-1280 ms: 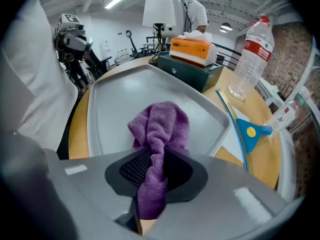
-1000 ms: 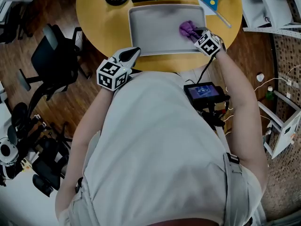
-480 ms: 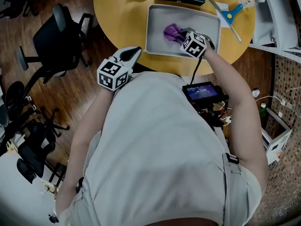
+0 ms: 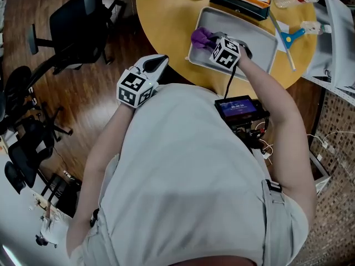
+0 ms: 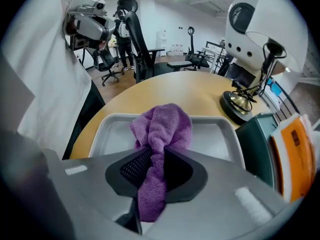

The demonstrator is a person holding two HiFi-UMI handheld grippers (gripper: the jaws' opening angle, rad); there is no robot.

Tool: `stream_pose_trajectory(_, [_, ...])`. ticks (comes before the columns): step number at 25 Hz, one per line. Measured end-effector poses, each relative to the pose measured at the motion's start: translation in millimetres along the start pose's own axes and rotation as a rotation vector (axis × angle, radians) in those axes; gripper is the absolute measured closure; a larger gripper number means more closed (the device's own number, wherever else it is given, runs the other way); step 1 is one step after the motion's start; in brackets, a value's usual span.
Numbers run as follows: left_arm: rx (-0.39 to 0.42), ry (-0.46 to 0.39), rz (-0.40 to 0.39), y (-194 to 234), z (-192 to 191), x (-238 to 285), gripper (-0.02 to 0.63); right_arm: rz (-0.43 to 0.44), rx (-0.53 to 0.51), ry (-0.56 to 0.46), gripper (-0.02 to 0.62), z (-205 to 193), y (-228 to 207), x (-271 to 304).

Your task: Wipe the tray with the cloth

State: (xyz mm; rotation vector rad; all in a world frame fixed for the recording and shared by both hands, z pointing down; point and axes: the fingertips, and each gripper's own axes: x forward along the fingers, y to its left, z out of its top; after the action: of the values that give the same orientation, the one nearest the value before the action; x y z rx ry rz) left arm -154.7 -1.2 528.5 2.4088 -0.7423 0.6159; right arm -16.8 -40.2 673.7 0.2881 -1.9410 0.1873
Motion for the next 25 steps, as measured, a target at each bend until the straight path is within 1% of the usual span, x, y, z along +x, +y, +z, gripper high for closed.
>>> stream_pose_trajectory(2, [0.001, -0.007, 0.004, 3.3, 0.9, -4.0, 0.606, 0.008, -0.031, 0.011, 0.52, 8.6, -0.3, 4.1])
stream_pose_trajectory(4, [-0.007, -0.014, 0.008, 8.1, 1.2, -7.8, 0.606, 0.023, -0.03, 0.018, 0.518, 13.3, -3.3, 5.9])
stream_pose_trajectory(7, [-0.013, -0.019, 0.016, 14.9, -1.3, -14.6, 0.606, 0.019, 0.037, 0.0, 0.518, 20.0, -9.2, 7.3])
stream_pose_trajectory(13, [-0.001, -0.016, 0.013, 14.0, 3.6, -14.1, 0.606, -0.071, 0.147, -0.026, 0.518, 19.0, -34.3, 2.9])
stream_pose_trajectory(16, [0.0, -0.019, 0.017, 15.6, 5.3, -14.1, 0.606, -0.109, 0.235, -0.031, 0.52, 0.3, -44.3, -2.6])
stream_pose_trajectory(19, [-0.009, -0.023, 0.014, 14.9, 8.4, -9.7, 0.606, -0.144, 0.337, -0.032, 0.521, -31.3, -48.1, -14.9])
stream_pose_trajectory(25, [0.021, 0.003, -0.058, -12.3, 15.6, 17.8, 0.606, -0.226, 0.54, -0.028, 0.52, -109.2, -52.1, -51.3])
